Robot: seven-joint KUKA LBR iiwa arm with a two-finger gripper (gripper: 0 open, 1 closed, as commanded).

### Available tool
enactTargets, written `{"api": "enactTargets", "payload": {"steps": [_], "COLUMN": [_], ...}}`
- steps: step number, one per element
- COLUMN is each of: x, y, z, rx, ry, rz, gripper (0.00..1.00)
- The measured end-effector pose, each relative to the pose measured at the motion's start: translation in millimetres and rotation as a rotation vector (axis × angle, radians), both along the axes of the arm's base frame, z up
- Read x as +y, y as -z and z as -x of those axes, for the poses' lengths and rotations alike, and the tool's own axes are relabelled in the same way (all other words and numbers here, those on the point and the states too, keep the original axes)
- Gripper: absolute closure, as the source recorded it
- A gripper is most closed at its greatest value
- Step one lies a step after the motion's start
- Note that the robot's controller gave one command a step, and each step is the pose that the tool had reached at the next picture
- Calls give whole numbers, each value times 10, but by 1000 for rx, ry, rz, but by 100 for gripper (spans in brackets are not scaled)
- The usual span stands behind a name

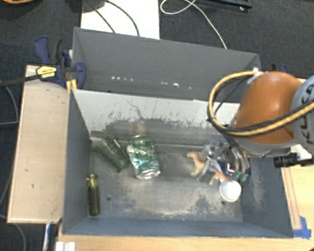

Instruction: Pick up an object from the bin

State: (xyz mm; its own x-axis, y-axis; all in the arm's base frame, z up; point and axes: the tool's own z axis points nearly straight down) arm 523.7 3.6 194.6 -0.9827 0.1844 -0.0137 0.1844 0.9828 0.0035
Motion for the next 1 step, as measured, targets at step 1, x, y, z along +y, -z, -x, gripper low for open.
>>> {"api": "enactTargets", "payload": {"steps": [1], "x": [-375], "y": [-701], "z": [440], "rx": [-5], "ry": [34], "rz": [2], "gripper": [100]}}
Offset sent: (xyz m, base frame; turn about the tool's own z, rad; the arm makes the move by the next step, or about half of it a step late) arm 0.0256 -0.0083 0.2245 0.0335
